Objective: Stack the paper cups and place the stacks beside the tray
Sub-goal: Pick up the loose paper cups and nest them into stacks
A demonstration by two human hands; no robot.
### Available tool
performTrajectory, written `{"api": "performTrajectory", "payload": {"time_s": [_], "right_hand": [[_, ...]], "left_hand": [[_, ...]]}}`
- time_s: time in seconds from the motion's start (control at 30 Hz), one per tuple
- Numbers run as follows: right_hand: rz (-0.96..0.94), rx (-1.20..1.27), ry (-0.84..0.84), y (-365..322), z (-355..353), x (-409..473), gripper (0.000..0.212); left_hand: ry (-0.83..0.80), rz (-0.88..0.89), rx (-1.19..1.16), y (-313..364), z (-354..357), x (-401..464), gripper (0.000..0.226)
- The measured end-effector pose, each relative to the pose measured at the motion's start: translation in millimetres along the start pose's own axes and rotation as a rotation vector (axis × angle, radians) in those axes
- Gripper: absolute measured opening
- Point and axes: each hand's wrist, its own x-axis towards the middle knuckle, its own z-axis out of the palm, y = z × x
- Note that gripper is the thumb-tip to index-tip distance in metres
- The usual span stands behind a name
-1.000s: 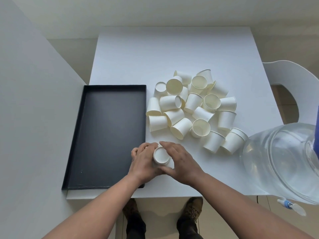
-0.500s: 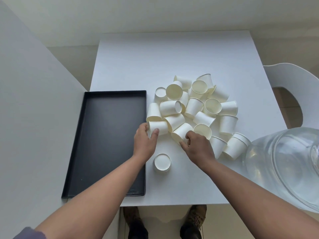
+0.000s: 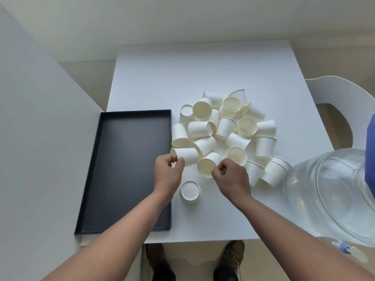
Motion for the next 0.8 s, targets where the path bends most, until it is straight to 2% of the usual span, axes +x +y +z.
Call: {"api": "performTrajectory", "payload": {"time_s": [0.1,0.23,0.5,0.53,0.7,0.73,0.8], "right_hand": [[0.026,0.135,0.055,-9,-3,-8,0.018],[0.014,0.256,0.098,-21,-6,-12,0.017],[0.027,0.590,0.023,-44,-10,-17,0.024],[0.027,0.625,0.005,-44,-8,-17,0.025],[-0.009,0.778,0.038,-56,-5,-25,0.017],[-0.014,0.790,0.043,-60,-5,-27,0.019],[-0.019,0.794,0.032,-65,-5,-31,0.026]], "left_hand": [[0.029,0.101,-0.111,13,-4,-13,0.017],[-0.071,0.186,-0.180,26,-5,-26,0.025],[-0.262,0.194,-0.215,45,-10,-26,0.013],[-0.288,0.163,-0.204,44,-12,-25,0.019],[-0.446,0.088,-0.142,40,-28,-14,0.082],[-0.469,0.080,-0.141,39,-32,-12,0.088],[-0.508,0.071,-0.151,38,-36,-8,0.083]]}}
